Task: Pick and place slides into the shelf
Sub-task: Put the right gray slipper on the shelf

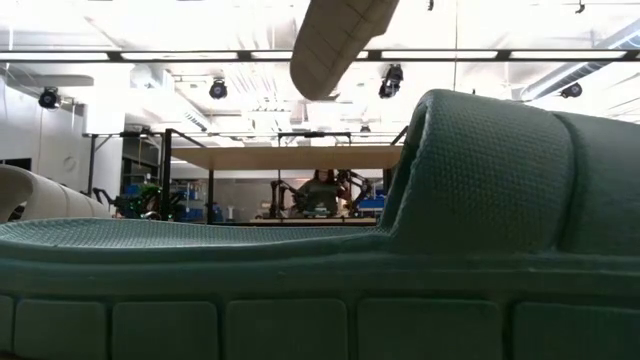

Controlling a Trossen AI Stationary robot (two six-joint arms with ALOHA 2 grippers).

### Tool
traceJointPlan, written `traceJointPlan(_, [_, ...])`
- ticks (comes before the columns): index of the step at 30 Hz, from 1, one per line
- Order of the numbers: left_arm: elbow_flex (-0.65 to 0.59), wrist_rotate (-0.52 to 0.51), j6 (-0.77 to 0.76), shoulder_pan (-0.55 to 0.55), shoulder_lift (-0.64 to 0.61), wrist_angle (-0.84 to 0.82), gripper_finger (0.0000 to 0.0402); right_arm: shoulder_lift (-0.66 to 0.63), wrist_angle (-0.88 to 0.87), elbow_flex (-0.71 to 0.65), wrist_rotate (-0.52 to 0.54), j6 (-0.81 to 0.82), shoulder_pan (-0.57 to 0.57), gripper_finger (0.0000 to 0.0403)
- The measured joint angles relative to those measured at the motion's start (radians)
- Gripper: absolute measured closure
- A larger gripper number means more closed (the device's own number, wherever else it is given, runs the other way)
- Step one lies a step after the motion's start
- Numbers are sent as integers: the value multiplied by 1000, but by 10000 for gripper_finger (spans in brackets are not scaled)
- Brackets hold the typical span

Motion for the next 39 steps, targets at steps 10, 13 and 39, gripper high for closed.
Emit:
traceJointPlan(10, [-13, -7, 1, 0, -2, 51, 402, -38, 81, -2, 73, -29, 0, 390])
traceJointPlan(13, [-19, -7, 1, 0, -2, 54, 402, -41, 131, -3, 80, -69, 0, 390])
traceJointPlan(39, [-43, -18, 9, 0, -87, 53, 402, -55, 605, -63, 62, -365, 0, 390])
